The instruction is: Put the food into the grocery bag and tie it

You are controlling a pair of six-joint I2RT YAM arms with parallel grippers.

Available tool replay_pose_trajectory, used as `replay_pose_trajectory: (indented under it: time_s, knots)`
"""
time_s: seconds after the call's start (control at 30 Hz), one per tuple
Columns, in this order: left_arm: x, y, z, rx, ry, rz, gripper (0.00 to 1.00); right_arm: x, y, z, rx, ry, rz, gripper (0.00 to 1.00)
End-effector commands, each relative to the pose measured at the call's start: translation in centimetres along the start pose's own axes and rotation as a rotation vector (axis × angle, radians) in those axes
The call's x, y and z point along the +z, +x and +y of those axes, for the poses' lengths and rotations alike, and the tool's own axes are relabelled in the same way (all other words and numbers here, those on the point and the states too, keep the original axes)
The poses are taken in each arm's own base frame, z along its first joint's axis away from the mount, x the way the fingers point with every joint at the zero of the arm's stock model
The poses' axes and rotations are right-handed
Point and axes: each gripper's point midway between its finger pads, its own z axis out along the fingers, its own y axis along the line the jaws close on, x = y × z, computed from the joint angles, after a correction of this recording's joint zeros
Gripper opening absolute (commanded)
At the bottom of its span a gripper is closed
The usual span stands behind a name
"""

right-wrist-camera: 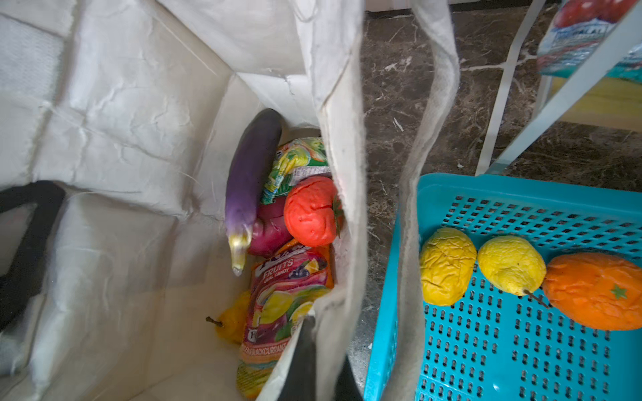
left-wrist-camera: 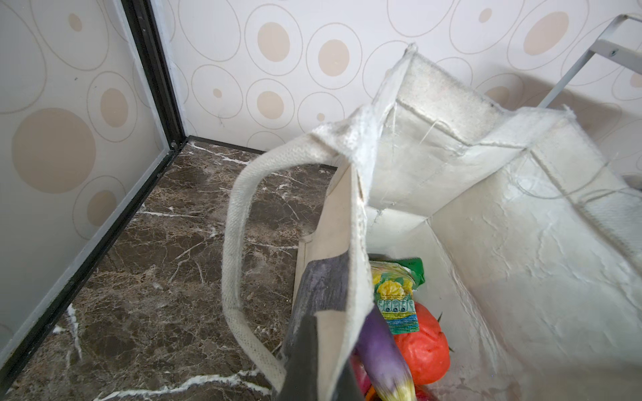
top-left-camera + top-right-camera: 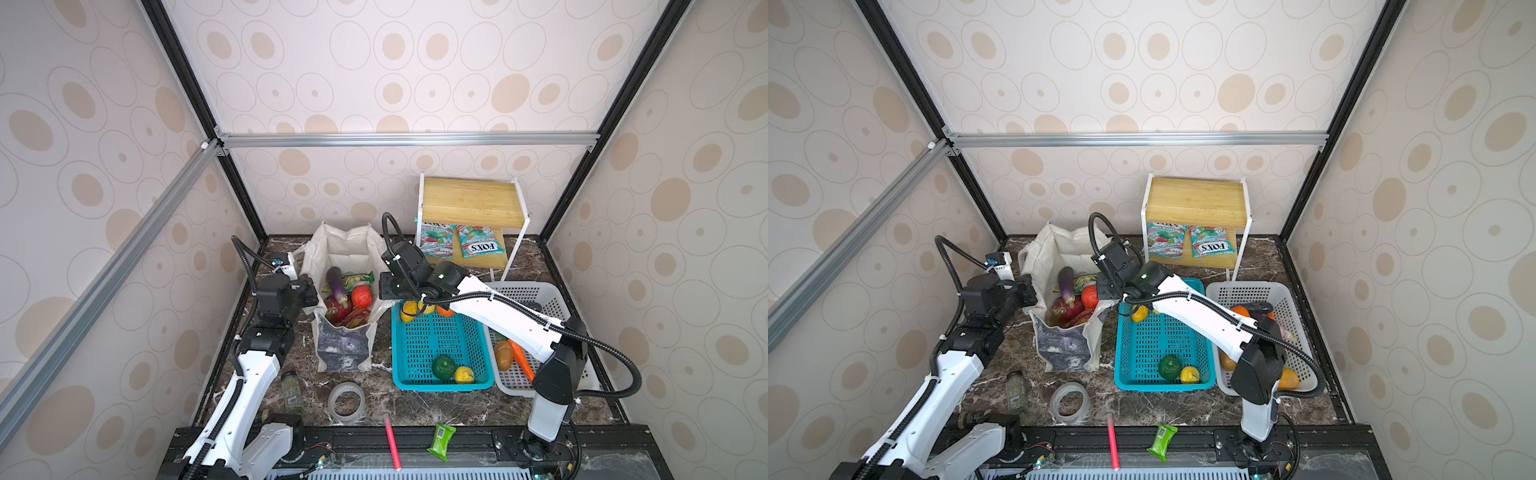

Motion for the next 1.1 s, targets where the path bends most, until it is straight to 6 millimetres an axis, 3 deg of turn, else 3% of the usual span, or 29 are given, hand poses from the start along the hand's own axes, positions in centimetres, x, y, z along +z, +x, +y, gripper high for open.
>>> replay_pose_trajectory:
  time_s: [0.0,0.07,0.1,0.13,0.2,0.23,0.27,0.37,0.47,0.5,0.57,0.63,0.8,0.83,0.87,0.93,1.07]
  knots:
    - [-0.6,-1.5,-0.1,0.001,0.005,-0.055,0.00,-3.9,-2.9,1.6,-0.005,-0.060,-0.114,0.00]
    - [-0.6,-1.5,-0.1,0.000,0.004,-0.055,0.00,-3.5,-2.8,0.8,-0.007,-0.029,-0.127,0.01]
    - [-0.6,-1.5,-0.1,0.001,0.003,-0.053,0.00,-3.4,-2.5,0.0,-0.007,0.005,-0.129,0.08]
    - [-0.6,-1.5,-0.1,0.002,0.001,-0.054,0.00,-3.1,-2.4,-0.9,-0.006,0.044,-0.126,0.25]
    - [-0.6,-1.5,0.0,0.001,0.000,-0.056,0.00,-2.9,-2.1,-2.0,-0.018,0.094,-0.125,0.70]
    - [-0.7,-1.5,-0.1,0.001,0.001,-0.057,0.00,-2.8,-2.0,-2.4,-0.022,0.113,-0.120,0.78]
    - [-0.7,-1.5,0.0,0.001,0.000,-0.057,0.00,-2.6,-1.8,-2.7,-0.021,0.120,-0.111,0.79]
    - [-0.7,-1.6,-0.1,0.001,0.001,-0.057,0.00,-1.7,-1.2,-2.4,-0.018,0.090,-0.086,0.77]
    - [-0.6,-1.5,0.0,0.002,-0.002,-0.056,0.00,-0.7,-0.7,-1.8,-0.004,0.058,-0.064,0.64]
    - [-0.6,-1.5,0.0,0.003,-0.003,-0.056,0.00,-0.5,-0.7,-1.5,-0.003,0.053,-0.060,0.55]
    - [-0.5,-1.5,0.1,-0.003,-0.006,-0.056,0.00,-0.6,-1.3,-1.1,-0.012,0.048,-0.064,0.26]
    - [-0.1,-1.6,-0.4,-0.016,0.017,-0.053,0.00,-1.4,-2.3,-0.4,-0.026,0.044,-0.080,0.09]
    - [-0.3,-3.9,-2.7,-0.094,0.128,-0.064,0.00,-3.3,-4.4,0.6,-0.044,0.024,-0.149,0.06]
    - [-0.6,-4.6,-3.0,-0.113,0.139,-0.079,0.04,-3.4,-4.5,0.5,-0.045,0.030,-0.155,0.06]
    - [-0.8,-5.1,-3.1,-0.129,0.141,-0.090,0.14,-3.5,-4.5,0.3,-0.045,0.036,-0.157,0.06]
    - [-1.4,-6.3,-3.3,-0.161,0.150,-0.112,0.45,-3.2,-4.1,-0.4,-0.045,0.063,-0.148,0.07]
    - [-2.6,-8.2,-3.0,-0.209,0.120,-0.138,0.73,-2.4,-3.1,-1.5,-0.040,0.096,-0.117,0.07]
